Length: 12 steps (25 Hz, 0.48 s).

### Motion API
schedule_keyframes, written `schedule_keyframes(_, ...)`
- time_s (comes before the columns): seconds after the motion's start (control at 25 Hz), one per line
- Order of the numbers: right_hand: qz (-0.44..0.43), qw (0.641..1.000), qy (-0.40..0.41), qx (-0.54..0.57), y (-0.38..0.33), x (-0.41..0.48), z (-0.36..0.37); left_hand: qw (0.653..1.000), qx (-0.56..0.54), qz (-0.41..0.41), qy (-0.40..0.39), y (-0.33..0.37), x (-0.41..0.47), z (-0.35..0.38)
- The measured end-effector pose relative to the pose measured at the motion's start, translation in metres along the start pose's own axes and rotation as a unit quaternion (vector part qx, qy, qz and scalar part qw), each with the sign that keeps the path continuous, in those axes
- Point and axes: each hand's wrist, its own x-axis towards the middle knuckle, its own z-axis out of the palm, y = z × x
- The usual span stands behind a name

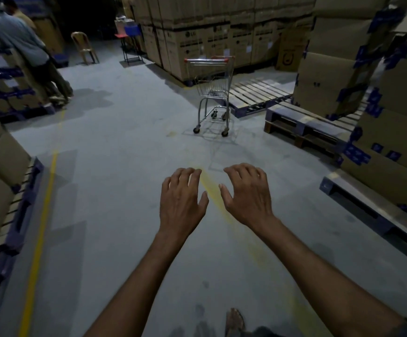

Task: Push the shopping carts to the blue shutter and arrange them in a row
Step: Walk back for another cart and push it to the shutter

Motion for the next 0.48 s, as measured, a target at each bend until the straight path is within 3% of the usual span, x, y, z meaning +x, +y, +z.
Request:
schedule_keyframes(0.32, -0.024, 0.999, -0.020, 0.012, 0.052, 0.177, 0.120, 0.999, 0.037, -0.025, -0.006, -0.053, 0.182, 0.095)
schedule_keyframes(0.48, -0.016, 0.999, -0.020, 0.040, 0.066, 0.248, 0.183, 0.998, -0.007, -0.055, -0.025, -0.084, 0.260, 0.149)
